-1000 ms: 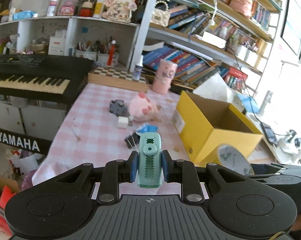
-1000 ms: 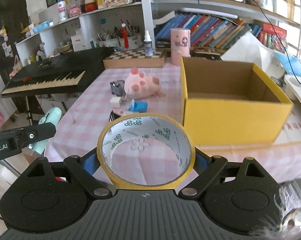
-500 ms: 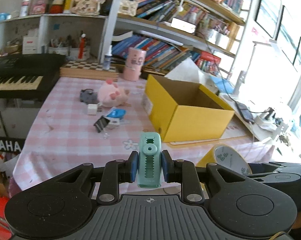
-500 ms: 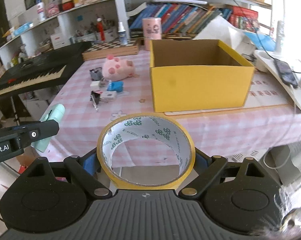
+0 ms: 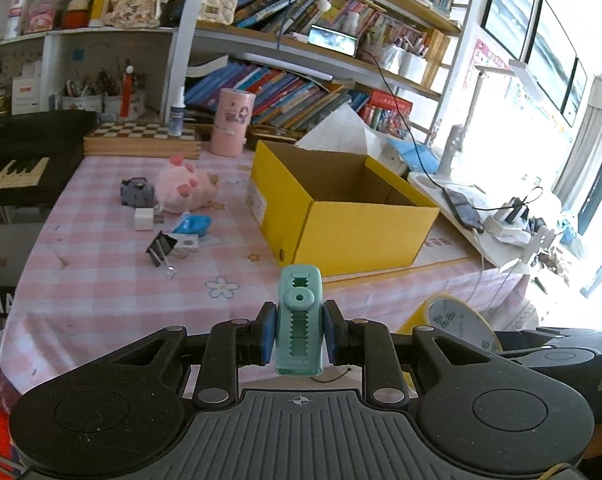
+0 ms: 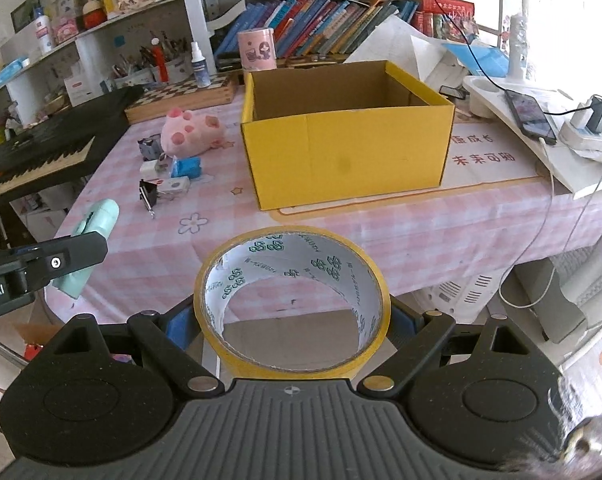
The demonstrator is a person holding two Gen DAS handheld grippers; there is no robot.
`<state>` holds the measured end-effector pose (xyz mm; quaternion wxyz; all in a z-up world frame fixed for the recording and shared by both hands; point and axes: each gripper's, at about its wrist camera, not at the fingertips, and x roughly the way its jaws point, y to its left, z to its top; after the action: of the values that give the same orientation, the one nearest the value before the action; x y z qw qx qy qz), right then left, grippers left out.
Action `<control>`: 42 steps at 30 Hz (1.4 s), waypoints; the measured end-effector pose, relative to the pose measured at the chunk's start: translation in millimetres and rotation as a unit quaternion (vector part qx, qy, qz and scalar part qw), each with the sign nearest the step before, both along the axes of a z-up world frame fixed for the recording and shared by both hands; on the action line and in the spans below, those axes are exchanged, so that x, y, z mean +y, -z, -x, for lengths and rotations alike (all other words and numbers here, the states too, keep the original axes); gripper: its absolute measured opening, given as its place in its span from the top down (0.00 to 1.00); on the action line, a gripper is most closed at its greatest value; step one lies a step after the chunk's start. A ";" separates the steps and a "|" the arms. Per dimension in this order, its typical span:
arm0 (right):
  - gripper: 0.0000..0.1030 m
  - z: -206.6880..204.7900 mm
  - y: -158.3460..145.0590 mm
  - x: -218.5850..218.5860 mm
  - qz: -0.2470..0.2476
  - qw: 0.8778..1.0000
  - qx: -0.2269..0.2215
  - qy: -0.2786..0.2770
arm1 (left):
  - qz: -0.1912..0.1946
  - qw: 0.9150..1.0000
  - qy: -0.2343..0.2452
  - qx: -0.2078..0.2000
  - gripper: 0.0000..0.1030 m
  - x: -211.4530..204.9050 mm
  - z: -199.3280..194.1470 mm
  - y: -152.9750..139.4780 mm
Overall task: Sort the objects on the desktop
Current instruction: 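Carry the stapler and tape roll with both tools over the yellow box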
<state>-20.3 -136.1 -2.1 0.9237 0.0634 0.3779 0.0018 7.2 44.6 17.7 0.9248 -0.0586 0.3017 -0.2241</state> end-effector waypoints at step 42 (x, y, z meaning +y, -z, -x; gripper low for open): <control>0.13 -147.7 -43.6 -143.0 -0.005 0.997 -0.075 -0.005 | -0.028 0.997 -0.013 -0.070 0.77 -141.8 -145.4 -30.1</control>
<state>127.4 -279.1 41.5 0.9491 0.0659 0.3078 0.0134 152.5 -97.1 47.8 0.9477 -0.0203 0.2421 -0.2072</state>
